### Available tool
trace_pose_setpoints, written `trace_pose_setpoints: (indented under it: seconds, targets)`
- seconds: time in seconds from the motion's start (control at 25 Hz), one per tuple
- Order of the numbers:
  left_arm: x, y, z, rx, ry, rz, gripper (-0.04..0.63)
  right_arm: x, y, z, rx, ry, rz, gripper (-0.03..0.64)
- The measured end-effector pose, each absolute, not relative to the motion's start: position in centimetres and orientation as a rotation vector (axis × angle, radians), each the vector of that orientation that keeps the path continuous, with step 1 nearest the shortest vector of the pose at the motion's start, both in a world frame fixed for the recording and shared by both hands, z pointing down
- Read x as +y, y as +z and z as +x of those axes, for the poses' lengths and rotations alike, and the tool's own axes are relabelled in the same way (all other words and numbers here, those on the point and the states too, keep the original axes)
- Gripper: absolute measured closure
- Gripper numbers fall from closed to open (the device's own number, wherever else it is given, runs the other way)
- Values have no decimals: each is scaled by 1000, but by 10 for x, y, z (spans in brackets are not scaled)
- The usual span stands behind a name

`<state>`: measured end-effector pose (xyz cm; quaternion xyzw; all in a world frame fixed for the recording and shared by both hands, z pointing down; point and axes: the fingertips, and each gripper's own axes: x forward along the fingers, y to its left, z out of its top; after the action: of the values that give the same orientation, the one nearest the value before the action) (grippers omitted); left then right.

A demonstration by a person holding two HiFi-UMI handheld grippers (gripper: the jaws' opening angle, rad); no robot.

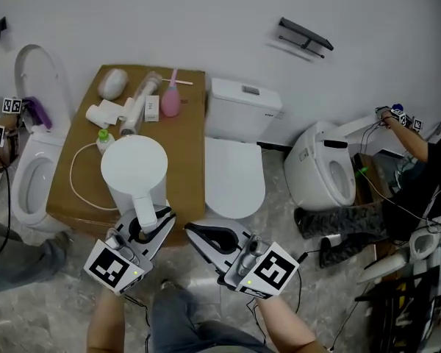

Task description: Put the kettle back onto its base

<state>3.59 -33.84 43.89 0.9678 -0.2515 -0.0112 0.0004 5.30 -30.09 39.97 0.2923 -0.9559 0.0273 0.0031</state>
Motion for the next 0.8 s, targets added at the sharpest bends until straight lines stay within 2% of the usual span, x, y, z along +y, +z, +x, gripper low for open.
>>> trace_pose_setpoints:
  seconds: [0.8]
  targets:
    - [-339,490,50,-765,-13,3042,541,-289,450,61,-2982,143,919,609]
